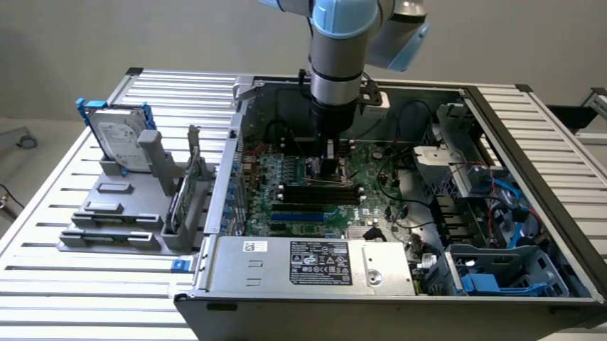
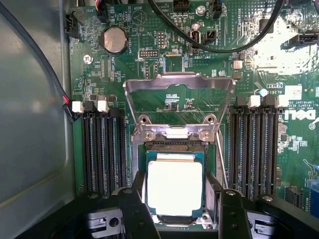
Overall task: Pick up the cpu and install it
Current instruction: 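Place the cpu into insertion slot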
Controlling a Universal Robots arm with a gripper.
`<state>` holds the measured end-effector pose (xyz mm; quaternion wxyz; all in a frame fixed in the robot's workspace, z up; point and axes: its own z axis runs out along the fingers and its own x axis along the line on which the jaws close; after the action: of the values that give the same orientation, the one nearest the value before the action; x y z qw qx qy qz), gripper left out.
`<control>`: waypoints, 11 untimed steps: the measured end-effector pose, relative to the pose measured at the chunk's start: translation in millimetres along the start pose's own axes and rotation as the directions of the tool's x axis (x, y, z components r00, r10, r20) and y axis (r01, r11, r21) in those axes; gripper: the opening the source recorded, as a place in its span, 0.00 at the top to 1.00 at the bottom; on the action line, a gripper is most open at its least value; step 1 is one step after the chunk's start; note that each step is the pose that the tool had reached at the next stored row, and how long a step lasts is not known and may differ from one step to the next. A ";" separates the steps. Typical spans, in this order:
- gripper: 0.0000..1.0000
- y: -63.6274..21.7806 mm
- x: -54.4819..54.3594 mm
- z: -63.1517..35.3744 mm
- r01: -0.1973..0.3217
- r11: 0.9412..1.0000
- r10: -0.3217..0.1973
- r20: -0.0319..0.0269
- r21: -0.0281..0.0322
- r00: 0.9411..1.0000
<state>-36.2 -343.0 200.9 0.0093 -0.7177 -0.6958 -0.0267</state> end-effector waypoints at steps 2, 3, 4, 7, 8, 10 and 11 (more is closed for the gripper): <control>0.45 0.0 -0.1 0.8 0.000 1.000 0.000 0.002 -0.006 1.000; 0.45 0.0 -0.2 0.9 -0.001 1.000 0.001 0.003 -0.007 1.000; 0.45 0.0 -0.2 1.2 -0.001 1.000 0.001 0.004 -0.008 1.000; 0.45 0.0 -0.2 1.6 -0.002 1.000 0.002 0.006 -0.009 1.000; 0.45 0.0 -0.3 1.8 -0.002 1.000 0.002 0.007 -0.009 1.000; 0.45 -0.1 -0.3 2.1 -0.002 1.000 0.002 0.007 -0.010 1.000; 0.45 -0.1 -0.3 2.3 -0.002 1.000 0.002 0.008 -0.011 1.000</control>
<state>-36.2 -343.1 198.6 0.0028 -0.7185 -0.6949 -0.0277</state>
